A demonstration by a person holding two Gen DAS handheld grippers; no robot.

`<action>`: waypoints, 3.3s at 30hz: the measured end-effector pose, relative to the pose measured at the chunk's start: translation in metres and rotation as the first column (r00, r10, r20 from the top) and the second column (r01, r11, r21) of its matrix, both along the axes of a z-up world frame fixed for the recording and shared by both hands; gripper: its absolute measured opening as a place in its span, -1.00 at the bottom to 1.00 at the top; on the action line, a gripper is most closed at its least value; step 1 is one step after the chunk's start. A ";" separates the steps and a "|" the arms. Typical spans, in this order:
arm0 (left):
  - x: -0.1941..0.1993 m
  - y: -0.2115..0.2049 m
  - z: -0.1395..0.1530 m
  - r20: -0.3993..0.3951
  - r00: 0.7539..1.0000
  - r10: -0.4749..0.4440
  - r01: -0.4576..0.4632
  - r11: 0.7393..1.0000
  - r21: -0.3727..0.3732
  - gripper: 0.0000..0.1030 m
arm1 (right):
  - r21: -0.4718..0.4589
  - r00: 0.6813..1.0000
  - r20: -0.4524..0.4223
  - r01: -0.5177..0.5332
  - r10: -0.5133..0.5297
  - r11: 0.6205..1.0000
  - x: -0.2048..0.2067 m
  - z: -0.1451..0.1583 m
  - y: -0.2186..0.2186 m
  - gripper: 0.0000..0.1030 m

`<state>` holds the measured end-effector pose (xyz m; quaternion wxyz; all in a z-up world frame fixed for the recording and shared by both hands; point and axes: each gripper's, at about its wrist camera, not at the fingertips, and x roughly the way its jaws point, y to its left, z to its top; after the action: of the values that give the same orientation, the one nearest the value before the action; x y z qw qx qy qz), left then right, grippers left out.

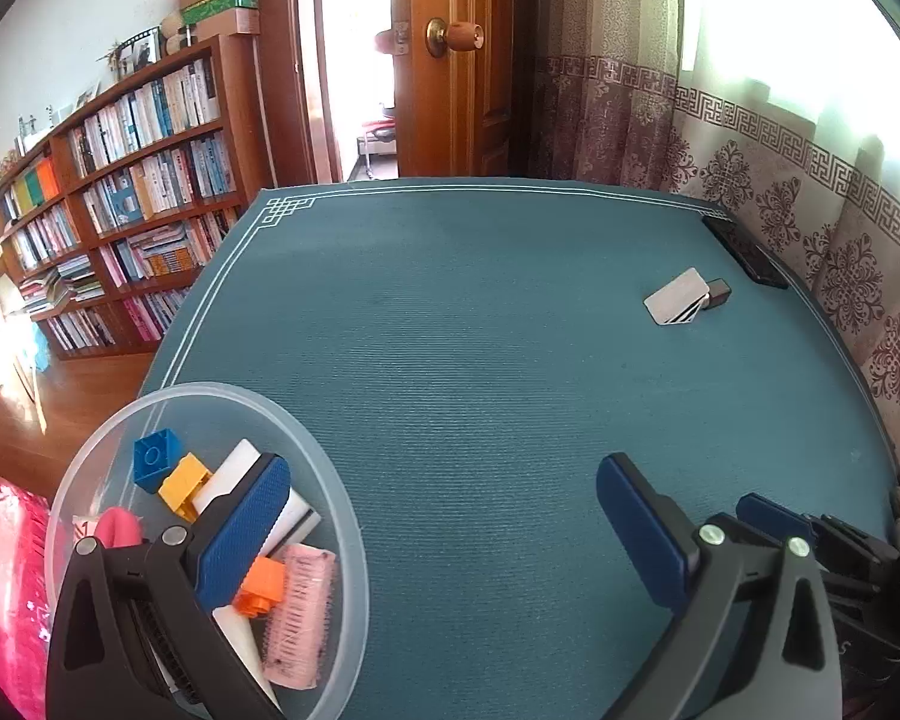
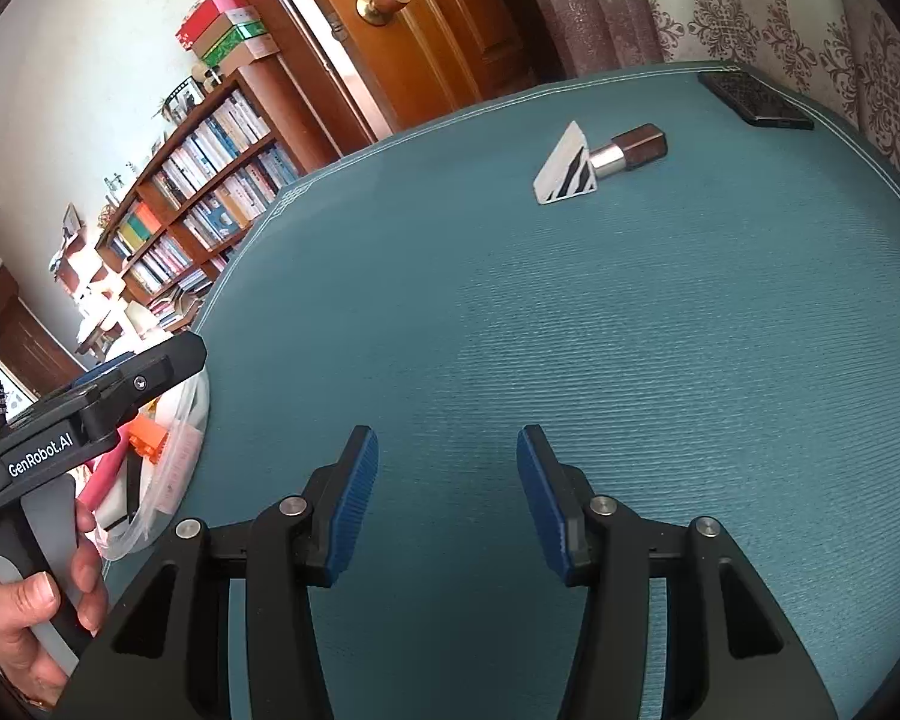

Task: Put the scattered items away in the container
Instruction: 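Move both open tools from the bowl toward the white card and brown bottle, then grasp the brown-capped bottle with the right tool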

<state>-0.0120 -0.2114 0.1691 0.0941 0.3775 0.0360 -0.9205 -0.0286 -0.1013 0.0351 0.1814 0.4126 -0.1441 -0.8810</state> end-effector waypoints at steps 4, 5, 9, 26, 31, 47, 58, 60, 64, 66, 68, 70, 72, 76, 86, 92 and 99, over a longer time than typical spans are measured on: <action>-0.012 0.012 -0.004 0.016 1.000 -0.026 0.026 1.000 0.008 0.99 | 0.014 1.000 0.002 0.031 -0.031 0.999 -0.006 -0.001 0.017 0.01; -0.015 0.016 -0.006 0.019 0.999 -0.034 0.033 0.999 0.011 0.99 | 0.018 0.999 0.001 0.039 -0.039 0.999 -0.008 -0.001 0.021 0.01; -0.029 0.029 -0.010 0.030 0.997 -0.066 0.066 0.998 0.022 0.99 | 0.026 0.997 0.003 0.079 -0.079 0.997 -0.015 -0.003 0.039 0.01; -0.123 0.092 -0.040 0.086 0.975 -0.204 0.203 0.979 0.027 0.99 | 0.024 0.982 -0.017 0.186 -0.186 0.982 -0.028 -0.010 0.089 0.01; -0.152 0.103 -0.048 0.094 0.974 -0.206 0.202 0.978 0.053 0.99 | 0.032 0.979 -0.043 0.199 -0.197 0.980 -0.029 -0.012 0.093 0.01; -0.202 0.104 -0.053 0.083 0.981 -0.175 0.172 0.984 0.040 0.99 | 0.037 0.981 -0.066 0.187 -0.185 0.982 -0.031 -0.014 0.088 0.16; -0.207 0.084 -0.055 0.077 0.986 -0.146 0.141 0.988 0.060 0.99 | 0.052 0.980 -0.070 0.188 -0.185 0.981 -0.032 -0.014 0.083 0.19; -0.212 0.085 -0.055 0.083 0.985 -0.153 0.149 0.987 0.054 0.99 | 0.054 0.980 -0.071 0.189 -0.185 0.980 -0.032 -0.014 0.082 0.19; -0.215 0.087 -0.056 0.086 0.982 -0.166 0.164 0.986 0.041 0.99 | 0.068 0.980 -0.072 0.190 -0.185 0.979 -0.032 -0.014 0.081 0.19; -0.214 0.086 -0.056 0.078 0.981 -0.180 0.176 0.983 0.057 0.99 | 0.074 0.980 -0.072 0.190 -0.185 0.979 -0.033 -0.014 0.081 0.19; -0.213 0.085 -0.055 0.069 0.978 -0.196 0.191 0.979 0.072 0.99 | 0.076 0.980 -0.070 0.190 -0.184 0.979 -0.032 -0.014 0.081 0.19; -0.210 0.086 -0.054 0.058 0.974 -0.219 0.214 0.973 0.086 0.98 | 0.091 0.980 -0.067 0.191 -0.185 0.977 -0.033 -0.014 0.079 0.19; -0.209 0.087 -0.053 0.050 0.972 -0.231 0.226 0.970 0.089 0.89 | 0.126 0.980 -0.065 0.193 -0.186 0.973 -0.035 -0.013 0.075 0.19; -0.208 0.087 -0.052 0.038 0.971 -0.238 0.234 0.968 0.088 0.73 | 0.170 0.979 -0.046 0.204 -0.199 0.964 -0.051 -0.010 0.071 0.19; -0.208 0.061 -0.049 -0.004 0.977 -0.214 0.212 0.966 0.146 -0.07 | 0.143 0.959 -0.028 0.282 -0.281 0.949 -0.110 -0.002 0.087 0.19; -0.208 0.060 -0.049 -0.012 0.977 -0.215 0.214 0.964 0.161 -0.08 | 0.137 0.965 -0.050 0.261 -0.257 0.956 -0.145 0.003 0.078 0.19; -0.208 0.055 -0.048 -0.013 0.979 -0.202 0.201 0.965 0.167 -0.08 | 0.178 0.976 -0.087 0.211 -0.198 0.961 -0.179 0.003 0.059 0.20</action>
<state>-0.2199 -0.1560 0.1208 -0.0321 0.3879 0.0746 -0.9181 -0.2078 -0.0424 0.0379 0.0548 0.3805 -0.0965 -0.9181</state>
